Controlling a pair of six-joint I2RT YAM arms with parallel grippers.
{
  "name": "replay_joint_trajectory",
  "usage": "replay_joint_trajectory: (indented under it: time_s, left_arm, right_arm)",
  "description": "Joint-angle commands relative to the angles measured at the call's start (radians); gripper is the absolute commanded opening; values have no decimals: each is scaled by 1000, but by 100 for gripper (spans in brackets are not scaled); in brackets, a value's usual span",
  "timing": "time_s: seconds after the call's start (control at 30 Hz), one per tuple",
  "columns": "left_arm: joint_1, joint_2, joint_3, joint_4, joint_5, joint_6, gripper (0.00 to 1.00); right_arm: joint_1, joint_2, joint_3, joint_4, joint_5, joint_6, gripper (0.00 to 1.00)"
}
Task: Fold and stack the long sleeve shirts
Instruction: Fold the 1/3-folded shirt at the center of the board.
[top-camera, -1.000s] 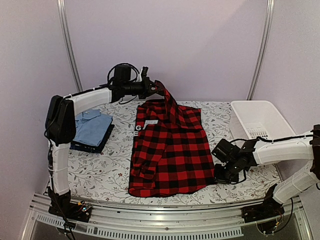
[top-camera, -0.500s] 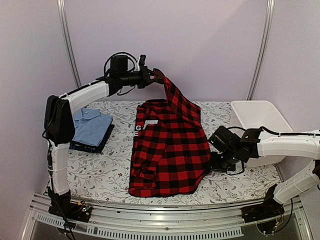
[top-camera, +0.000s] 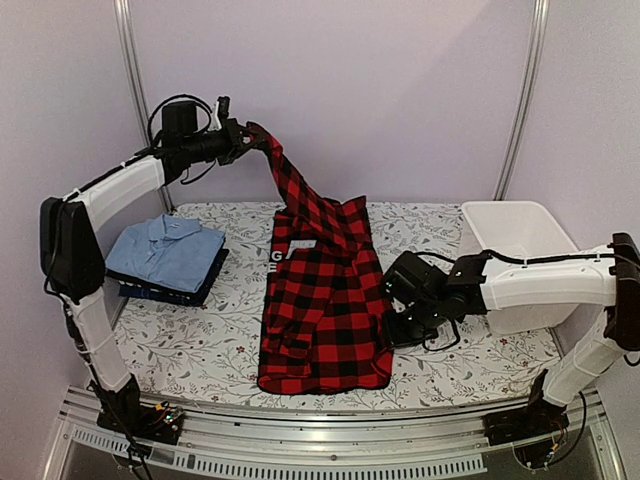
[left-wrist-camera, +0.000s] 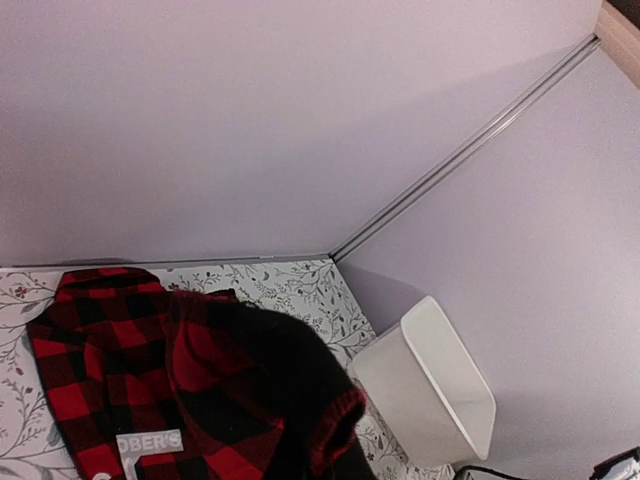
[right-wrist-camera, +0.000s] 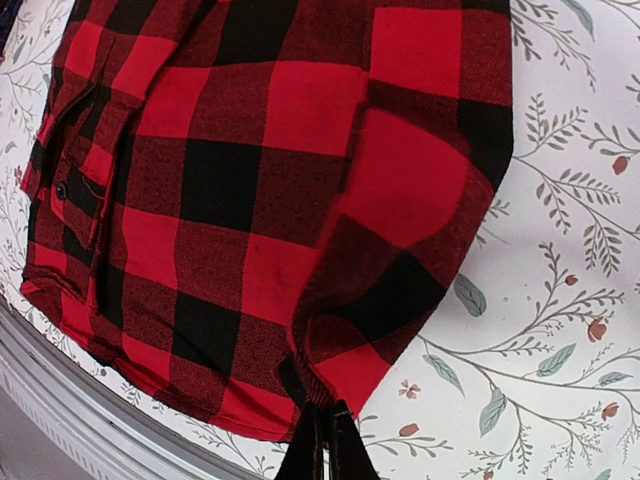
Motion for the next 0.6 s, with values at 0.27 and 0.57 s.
replay_joint_trajectory:
  time_s: [0.27, 0.57]
  left_arm:
    - [73, -62, -109, -9, -25, 52, 0]
    - [80, -14, 6, -35, -34, 75, 0]
  right_arm:
    - [11, 89, 97, -18, -227, -226, 0]
    - [10, 157, 182, -143, -290, -373, 0]
